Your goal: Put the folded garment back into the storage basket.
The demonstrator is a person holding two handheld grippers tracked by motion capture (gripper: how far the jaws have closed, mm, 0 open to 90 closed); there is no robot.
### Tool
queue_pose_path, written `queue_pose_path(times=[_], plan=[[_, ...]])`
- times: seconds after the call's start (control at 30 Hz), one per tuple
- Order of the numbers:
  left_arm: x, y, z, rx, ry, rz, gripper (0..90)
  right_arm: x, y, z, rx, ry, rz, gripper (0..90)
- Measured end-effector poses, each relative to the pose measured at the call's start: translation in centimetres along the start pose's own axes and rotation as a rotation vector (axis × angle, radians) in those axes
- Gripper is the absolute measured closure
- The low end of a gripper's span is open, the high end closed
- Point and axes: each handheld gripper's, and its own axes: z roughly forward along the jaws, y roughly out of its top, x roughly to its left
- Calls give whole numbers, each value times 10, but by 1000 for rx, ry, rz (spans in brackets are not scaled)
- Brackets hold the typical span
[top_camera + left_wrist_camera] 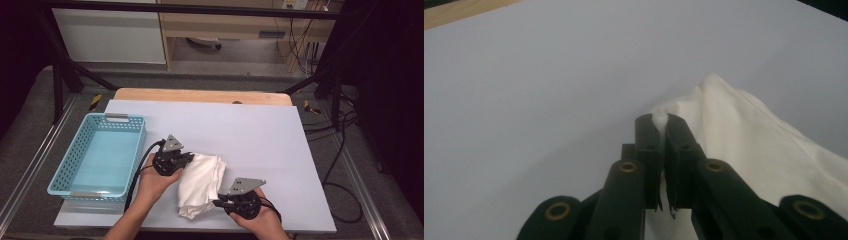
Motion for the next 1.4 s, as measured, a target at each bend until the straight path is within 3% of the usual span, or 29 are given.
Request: queue_pose_path(times=[0.53,0.73,1.13,1.4], plan=[[0,3,-3,0,-5,-4,859,1,2,-4,-7,10,-2,807],[-1,20,-9,-7,10,25,859,-3,10,-9,-7,9,-3,807],[11,59,-7,38,36,61,859,-35,32,-12,-24,27,25,807],[14,77,-11,68,71,125,859,-46,54,-10,-23,40,20,807]])
